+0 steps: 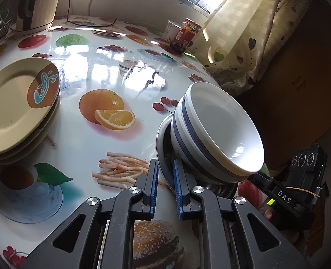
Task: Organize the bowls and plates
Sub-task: 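Lift the bowl stack with both grippers and carry it toward the cream plates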
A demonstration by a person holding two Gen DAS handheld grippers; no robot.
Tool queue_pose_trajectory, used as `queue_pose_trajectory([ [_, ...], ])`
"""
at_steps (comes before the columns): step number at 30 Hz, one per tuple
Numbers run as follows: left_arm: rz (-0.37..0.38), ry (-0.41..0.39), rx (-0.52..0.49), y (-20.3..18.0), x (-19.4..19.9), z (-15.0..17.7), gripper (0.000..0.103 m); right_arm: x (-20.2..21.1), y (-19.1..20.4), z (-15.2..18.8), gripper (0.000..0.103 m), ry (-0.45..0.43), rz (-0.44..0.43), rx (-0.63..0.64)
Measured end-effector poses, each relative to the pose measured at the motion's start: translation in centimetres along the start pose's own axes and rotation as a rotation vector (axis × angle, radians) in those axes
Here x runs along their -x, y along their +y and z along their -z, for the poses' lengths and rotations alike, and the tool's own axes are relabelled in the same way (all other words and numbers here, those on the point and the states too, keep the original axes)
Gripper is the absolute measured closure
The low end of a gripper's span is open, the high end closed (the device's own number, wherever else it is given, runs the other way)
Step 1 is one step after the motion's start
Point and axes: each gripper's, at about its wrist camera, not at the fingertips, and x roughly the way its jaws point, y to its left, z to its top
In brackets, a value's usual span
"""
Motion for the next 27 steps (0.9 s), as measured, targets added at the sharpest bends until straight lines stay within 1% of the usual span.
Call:
queue_pose_trajectory([
  [6,0.011,0.004,0.015,0.2,-0.1,0.1,0.089,0.2,0.2,0.0,0.090,-0.002,-0.005,0.006],
  [10,0.037,0.009,0.047,0.8,-0.3,-0.2,0.089,0.1,0.1,-0.2,0.088,0.001,-0.001,0.004],
  [13,0.040,0.004,0.046,0.9,-0.3,-0.2,0.089,-0.1,0.0,-0.4,0.086,0.001,0.008,-0.006],
  [16,0.036,0.001,0.042,1.0,-0.4,-0.4,0.089,-0.4,-0.4,-0.5,0.086,0.000,-0.012,-0.021],
  [20,0.044,-0.007,0.041,1.2,-0.4,-0.4,0.089,-0.6,-0.9,-0.5,0.087,-0.008,-0.065,-0.028],
  [27,0.032,-0.011,0.019,0.9,-0.3,-0.5,0.090,-0.7,-0.7,-0.5,0.087,-0.014,-0.069,0.007],
])
